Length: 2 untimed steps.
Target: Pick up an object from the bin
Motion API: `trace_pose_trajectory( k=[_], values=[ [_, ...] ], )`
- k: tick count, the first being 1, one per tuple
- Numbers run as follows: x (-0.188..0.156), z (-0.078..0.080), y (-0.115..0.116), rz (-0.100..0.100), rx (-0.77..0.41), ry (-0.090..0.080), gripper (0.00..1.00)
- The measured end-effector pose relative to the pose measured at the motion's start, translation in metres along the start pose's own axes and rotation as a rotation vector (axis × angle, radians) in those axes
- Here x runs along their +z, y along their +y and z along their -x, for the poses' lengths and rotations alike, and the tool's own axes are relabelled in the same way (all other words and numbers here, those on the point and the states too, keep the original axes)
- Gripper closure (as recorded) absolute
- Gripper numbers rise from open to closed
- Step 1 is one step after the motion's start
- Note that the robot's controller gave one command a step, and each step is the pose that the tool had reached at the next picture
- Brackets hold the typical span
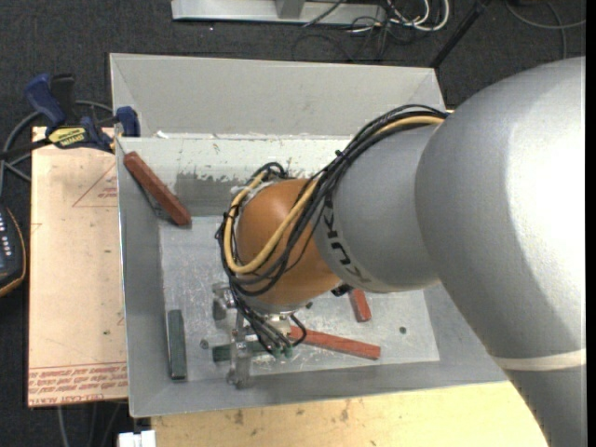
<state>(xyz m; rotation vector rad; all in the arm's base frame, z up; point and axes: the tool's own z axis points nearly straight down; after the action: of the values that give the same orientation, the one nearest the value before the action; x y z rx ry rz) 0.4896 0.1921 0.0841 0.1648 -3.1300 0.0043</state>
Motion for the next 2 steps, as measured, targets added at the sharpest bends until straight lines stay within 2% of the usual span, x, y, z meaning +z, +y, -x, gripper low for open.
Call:
trace_pose_trajectory(
  k=[1,2],
  values=[
    [-0.0043,0.0017,0.0022,0.004,-0.001,-0.006,1.0],
    [-0.0042,0.0017,0.0021,0.004,-0.001,-0.006,0.0]
  ],
)
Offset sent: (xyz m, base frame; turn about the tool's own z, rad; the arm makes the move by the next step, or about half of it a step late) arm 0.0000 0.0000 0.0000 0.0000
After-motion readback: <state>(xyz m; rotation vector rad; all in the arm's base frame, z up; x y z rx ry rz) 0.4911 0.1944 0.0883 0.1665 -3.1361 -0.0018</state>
